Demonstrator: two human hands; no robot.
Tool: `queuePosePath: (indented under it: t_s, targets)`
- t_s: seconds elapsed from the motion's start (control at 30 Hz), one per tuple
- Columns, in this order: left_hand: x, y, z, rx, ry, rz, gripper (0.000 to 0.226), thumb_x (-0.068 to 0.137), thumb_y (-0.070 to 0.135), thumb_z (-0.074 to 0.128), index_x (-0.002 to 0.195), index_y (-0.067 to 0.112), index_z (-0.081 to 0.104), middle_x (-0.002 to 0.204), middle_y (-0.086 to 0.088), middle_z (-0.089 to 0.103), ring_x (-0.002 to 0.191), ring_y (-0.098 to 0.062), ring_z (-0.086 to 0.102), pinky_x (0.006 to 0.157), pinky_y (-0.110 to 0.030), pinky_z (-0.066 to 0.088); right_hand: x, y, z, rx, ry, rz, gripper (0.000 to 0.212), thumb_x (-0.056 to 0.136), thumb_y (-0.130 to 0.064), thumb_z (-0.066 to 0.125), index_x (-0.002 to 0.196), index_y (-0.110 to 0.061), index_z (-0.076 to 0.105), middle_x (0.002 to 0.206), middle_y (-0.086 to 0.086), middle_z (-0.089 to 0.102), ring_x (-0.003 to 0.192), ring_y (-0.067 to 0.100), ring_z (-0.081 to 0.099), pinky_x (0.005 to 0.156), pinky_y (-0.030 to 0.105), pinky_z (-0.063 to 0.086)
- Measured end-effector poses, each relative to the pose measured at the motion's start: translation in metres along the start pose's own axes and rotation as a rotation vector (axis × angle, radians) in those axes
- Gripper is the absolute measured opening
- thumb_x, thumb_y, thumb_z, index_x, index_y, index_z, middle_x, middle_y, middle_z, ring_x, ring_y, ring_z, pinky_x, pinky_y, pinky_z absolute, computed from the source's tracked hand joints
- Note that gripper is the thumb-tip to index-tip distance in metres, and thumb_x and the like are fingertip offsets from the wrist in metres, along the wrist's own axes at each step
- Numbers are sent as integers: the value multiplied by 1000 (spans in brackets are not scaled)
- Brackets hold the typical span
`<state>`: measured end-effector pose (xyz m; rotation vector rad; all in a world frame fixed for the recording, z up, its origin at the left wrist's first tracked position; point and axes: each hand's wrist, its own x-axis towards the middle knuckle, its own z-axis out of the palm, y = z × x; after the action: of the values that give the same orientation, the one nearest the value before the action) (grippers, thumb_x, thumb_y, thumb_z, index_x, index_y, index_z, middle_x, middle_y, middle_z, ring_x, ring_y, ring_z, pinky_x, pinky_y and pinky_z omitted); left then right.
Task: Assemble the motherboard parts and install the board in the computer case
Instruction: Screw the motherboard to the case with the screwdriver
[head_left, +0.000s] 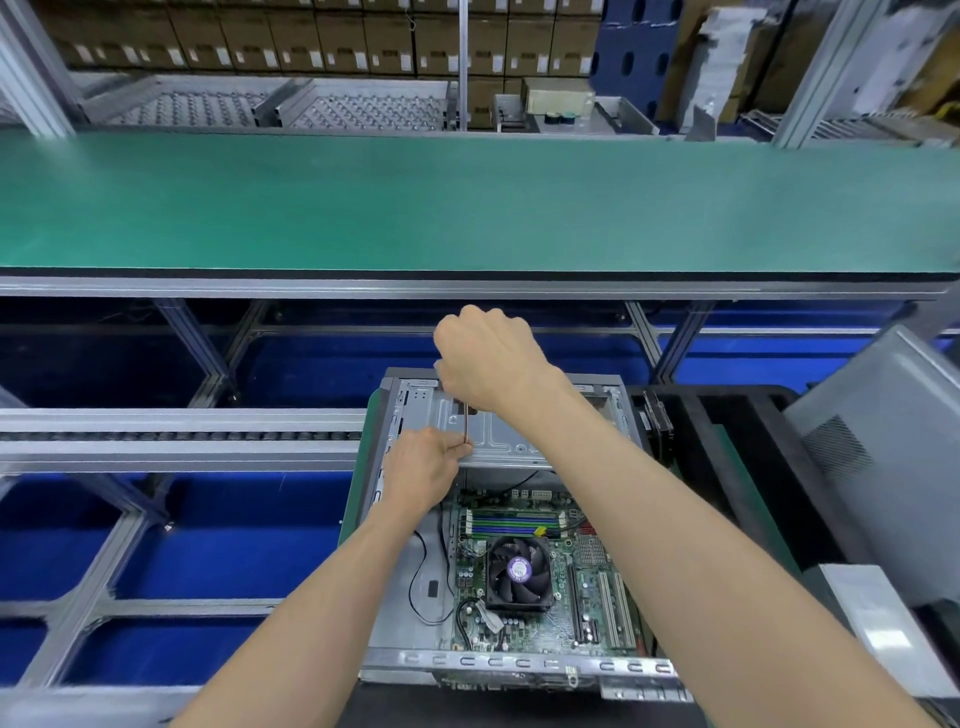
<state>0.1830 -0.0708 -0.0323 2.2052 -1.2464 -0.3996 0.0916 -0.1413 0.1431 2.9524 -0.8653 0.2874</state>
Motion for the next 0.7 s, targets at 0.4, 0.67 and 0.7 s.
queuePosePath:
  t_s: [0.4,0.67,0.7]
  targets:
    - [3,1,-2,-21,-16,23,18,95,35,64,100,27,79,77,-6,73,72,-27,63,55,-30,43,0,5,-3,-55,18,48,27,96,-28,55,81,-14,38,79,1,36,72,29,40,64,37,32]
    - [4,0,-4,-57,-65,-6,18,94,34,65,85,25,78,59,1,60,61,-24,55,53,-29,37,1,5,-4,51,-46,16,19,90,-19,58,83,-13,41,76,0,34,73,28,44,63,36,32]
    - [4,0,-5,-65,-67,-4,16,94,34,65,90,26,79,63,1,64,64,-24,58,53,-29,37,1,6,-3,0,-22,32,19,94,-23,56,85,-14,41,76,0,32,74,29,43,65,37,32]
